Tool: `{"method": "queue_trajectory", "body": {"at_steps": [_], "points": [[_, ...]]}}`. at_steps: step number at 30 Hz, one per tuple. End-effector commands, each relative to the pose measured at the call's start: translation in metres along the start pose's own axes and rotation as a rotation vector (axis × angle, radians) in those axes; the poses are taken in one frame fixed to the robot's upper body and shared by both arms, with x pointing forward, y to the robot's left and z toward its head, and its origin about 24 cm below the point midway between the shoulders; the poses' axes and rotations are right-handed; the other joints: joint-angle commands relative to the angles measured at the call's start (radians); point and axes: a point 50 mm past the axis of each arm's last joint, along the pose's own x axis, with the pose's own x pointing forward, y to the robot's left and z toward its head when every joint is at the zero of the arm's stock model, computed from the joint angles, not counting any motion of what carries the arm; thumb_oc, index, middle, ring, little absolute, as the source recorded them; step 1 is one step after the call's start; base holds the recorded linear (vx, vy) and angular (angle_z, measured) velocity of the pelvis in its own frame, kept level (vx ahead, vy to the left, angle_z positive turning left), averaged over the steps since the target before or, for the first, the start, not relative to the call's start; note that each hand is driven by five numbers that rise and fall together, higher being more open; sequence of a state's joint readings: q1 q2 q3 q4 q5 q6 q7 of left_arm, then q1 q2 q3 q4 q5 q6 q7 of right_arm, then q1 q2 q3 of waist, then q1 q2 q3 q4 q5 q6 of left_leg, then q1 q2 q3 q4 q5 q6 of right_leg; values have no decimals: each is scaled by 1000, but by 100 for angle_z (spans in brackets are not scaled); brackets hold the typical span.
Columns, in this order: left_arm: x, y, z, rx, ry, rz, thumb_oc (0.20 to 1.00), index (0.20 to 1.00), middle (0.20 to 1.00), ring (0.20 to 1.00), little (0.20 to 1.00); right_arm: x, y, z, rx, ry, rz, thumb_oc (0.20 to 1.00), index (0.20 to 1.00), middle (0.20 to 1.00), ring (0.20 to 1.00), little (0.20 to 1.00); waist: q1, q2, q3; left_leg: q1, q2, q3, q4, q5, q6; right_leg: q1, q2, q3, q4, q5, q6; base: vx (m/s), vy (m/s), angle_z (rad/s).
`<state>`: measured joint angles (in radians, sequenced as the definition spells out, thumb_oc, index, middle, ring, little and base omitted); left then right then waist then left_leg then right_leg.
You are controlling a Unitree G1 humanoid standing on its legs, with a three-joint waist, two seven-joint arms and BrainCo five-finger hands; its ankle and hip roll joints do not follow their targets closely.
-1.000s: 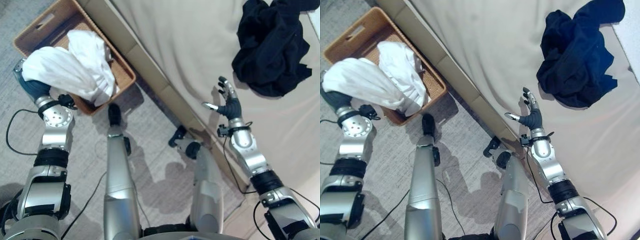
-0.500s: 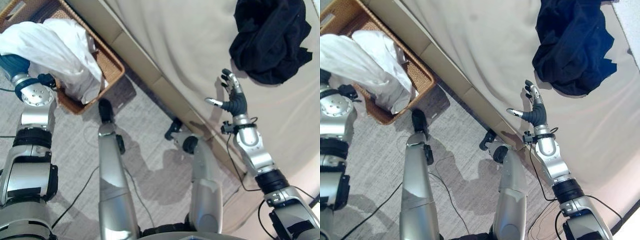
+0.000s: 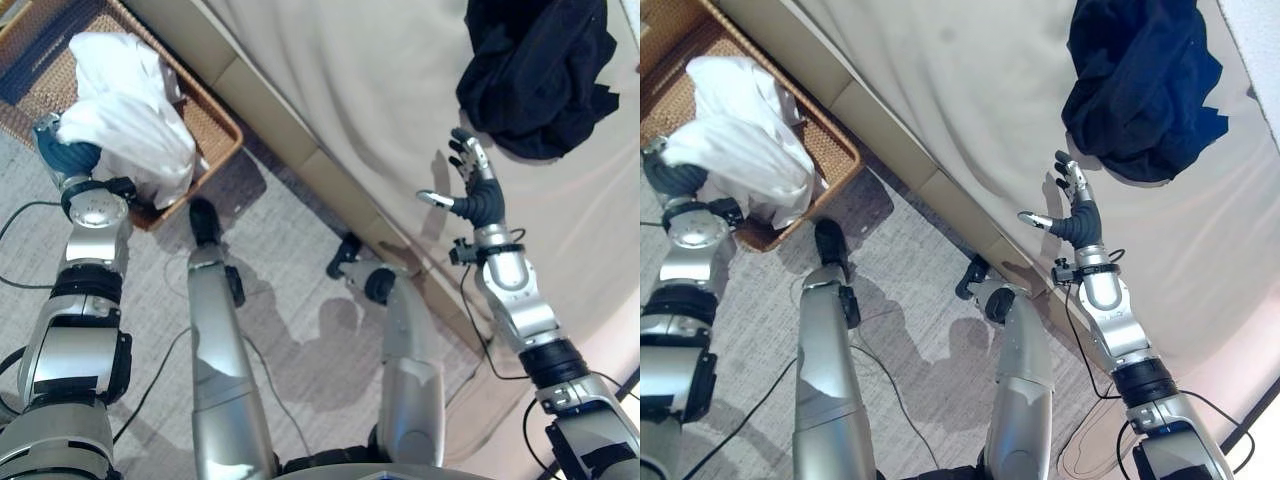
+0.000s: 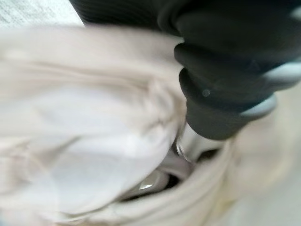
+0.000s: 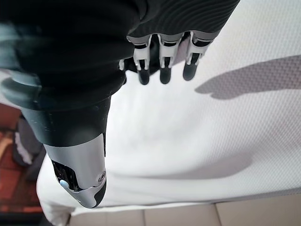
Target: Pick up clothes into the bucket
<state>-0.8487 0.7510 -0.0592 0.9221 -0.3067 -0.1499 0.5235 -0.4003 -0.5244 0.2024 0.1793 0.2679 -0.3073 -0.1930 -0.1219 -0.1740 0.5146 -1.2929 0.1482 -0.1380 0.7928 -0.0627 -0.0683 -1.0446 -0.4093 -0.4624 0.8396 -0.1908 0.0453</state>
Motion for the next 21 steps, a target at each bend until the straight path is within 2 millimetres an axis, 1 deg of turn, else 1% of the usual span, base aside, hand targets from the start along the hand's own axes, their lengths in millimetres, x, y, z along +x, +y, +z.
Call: {"method": "queue_trajectory", "body": {"at_steps": [1,10,11,13,14,15,16,17,19,20,21], "points": [[1,8,-11,22,41,-2,1000,1000,1000,1000,1000,-14,-11,1,24,-13,-29,1000,1000,1000,1000,1000,20,4,-111,-4,8,40,68,-84,30,-72,30,113,-88,140,102,0,0,0],[3,17,-20,50,80,-63,1000,1000,1000,1000,1000,-18,-13,-4,35,18,-29,1000,1000,1000,1000,1000,24,15,-123,13,7,42,69,-91,33,-52,32,114,-99,143,107,0,0,0],[2,22,-24,63,93,-90,1000,1000,1000,1000,1000,-20,-17,-6,38,33,-38,1000,1000,1000,1000,1000,26,21,-126,19,8,45,75,-97,35,-49,33,117,-97,139,106,4,32,0],[3,25,-25,63,93,-95,1000,1000,1000,1000,1000,-21,-17,-8,38,41,-37,1000,1000,1000,1000,1000,28,23,-129,24,8,48,77,-101,37,-41,33,118,-102,140,107,2,16,0],[4,25,-19,51,59,-84,1000,1000,1000,1000,1000,-21,-17,-10,37,49,-43,1000,1000,1000,1000,1000,30,25,-131,30,10,50,74,-101,37,-33,34,116,-111,143,109,0,0,0],[3,25,-19,51,59,-84,1000,1000,1000,1000,1000,-21,-17,-10,37,49,-43,1000,1000,1000,1000,1000,30,25,-131,31,11,50,73,-101,37,-32,34,116,-111,144,109,0,0,0],[2,25,-17,27,41,-76,1000,1000,1000,1000,1000,-21,-17,-11,40,52,-48,1000,1000,1000,1000,1000,31,24,-131,38,11,51,65,-99,37,-25,33,114,-118,147,111,0,0,0],[-3,20,-16,2,10,-91,1000,1000,1000,1000,1000,-22,-18,-12,39,56,-60,1000,1000,1000,1000,1000,38,26,-129,58,9,55,42,-92,36,-7,30,111,-139,154,114,0,0,0],[-6,20,-17,-5,0,-95,1000,1000,1000,1000,1000,-22,-19,-13,37,61,-65,1000,1000,1000,1000,1000,41,28,-126,76,7,58,21,-86,36,7,28,108,-155,162,117,0,0,0],[-12,16,-22,-112,19,-105,1000,1000,1000,1000,1000,-23,-20,-15,32,72,-78,1000,1000,1000,1000,1000,46,30,-126,107,6,70,-12,-79,36,33,25,107,-184,175,122,0,0,0],[-12,17,-22,-114,21,-106,1000,1000,1000,1000,1000,-23,-20,-16,32,73,-77,1000,1000,1000,1000,1000,46,30,-125,112,6,71,-16,-78,36,37,26,107,-187,177,123,-14,42,1]]}}
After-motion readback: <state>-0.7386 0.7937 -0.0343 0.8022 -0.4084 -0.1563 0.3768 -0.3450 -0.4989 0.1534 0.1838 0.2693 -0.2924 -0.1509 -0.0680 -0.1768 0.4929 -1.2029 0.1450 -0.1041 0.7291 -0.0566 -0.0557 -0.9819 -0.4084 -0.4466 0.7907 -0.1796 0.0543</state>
